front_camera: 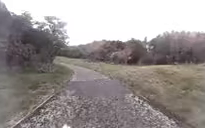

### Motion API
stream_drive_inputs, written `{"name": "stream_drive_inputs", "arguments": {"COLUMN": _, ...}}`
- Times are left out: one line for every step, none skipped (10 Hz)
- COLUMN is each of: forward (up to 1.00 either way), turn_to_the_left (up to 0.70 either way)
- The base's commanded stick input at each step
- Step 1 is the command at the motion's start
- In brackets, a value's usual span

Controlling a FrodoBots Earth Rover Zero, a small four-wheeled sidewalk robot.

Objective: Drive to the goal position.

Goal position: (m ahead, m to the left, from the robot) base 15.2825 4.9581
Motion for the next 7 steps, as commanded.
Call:
{"name": "stream_drive_inputs", "arguments": {"forward": 1.0, "turn_to_the_left": 0.0}}
{"name": "stream_drive_inputs", "arguments": {"forward": 1.0, "turn_to_the_left": 0.02}}
{"name": "stream_drive_inputs", "arguments": {"forward": 1.0, "turn_to_the_left": 0.14}}
{"name": "stream_drive_inputs", "arguments": {"forward": 1.0, "turn_to_the_left": 0.15}}
{"name": "stream_drive_inputs", "arguments": {"forward": 1.0, "turn_to_the_left": 0.0}}
{"name": "stream_drive_inputs", "arguments": {"forward": 1.0, "turn_to_the_left": 0.0}}
{"name": "stream_drive_inputs", "arguments": {"forward": 1.0, "turn_to_the_left": 0.0}}
